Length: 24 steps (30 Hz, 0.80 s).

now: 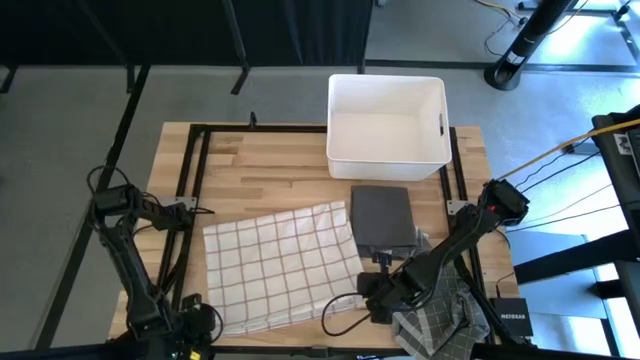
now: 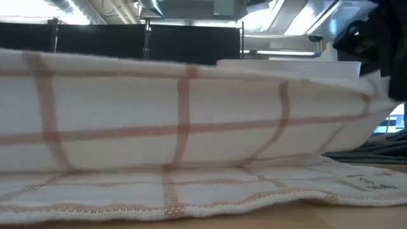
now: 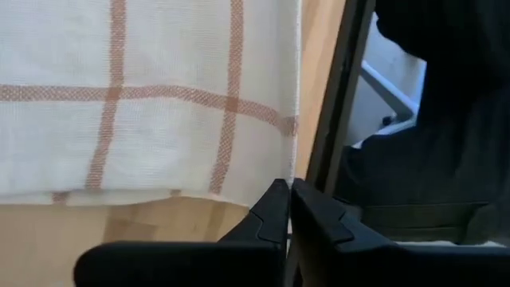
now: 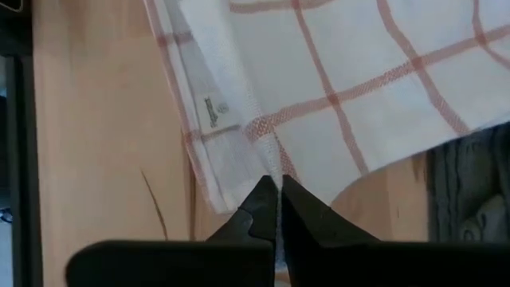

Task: Fold towel
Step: Fold the white towel

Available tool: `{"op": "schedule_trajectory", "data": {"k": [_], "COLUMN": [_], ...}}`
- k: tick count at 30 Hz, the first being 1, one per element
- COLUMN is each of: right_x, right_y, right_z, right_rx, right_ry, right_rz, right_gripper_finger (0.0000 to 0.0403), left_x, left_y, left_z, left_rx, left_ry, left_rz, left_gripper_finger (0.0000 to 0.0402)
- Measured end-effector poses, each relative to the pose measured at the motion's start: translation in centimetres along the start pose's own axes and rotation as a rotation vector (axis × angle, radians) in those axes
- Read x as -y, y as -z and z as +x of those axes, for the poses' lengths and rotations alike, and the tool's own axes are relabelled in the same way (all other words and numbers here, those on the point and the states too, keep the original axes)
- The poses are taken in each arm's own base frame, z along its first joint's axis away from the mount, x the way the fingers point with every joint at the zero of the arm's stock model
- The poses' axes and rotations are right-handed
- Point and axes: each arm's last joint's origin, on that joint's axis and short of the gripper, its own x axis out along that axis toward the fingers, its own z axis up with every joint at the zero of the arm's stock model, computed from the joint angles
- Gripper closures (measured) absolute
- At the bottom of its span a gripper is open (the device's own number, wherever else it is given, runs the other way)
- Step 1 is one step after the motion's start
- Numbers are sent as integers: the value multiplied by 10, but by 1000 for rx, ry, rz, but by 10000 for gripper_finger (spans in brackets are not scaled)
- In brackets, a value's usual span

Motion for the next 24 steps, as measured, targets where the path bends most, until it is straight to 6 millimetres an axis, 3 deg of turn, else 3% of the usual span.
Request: {"op": "schedule_trajectory", "data": {"k": [3, 8, 14, 18, 22, 24], "right_x": [0, 0, -2, 2, 6, 9], "right_y": [0, 1, -2, -20, -40, -48], "right_z": [2, 2, -7, -12, -9, -2], "right_rx": [-3, -23, -198, -155, 162, 305], "right_ry": [4, -8, -171, -203, -48, 89], "right_rz": [-1, 28, 128, 185, 66, -5], "right_gripper_finger": [379, 322, 261, 249, 249, 249], "left_x": [0, 0, 2, -2, -14, -24], "left_y": [-2, -1, -3, -19, -39, -46], "left_z": [2, 2, -12, -27, -31, -23], "left_rx": [-1, -90, -243, 3, 381, 426], "left_ry": [-2, 2, 52, 58, -85, -168], "left_rz": [-10, -34, -78, -23, 69, 77], "left_gripper_finger": [382, 332, 290, 284, 284, 284]}}
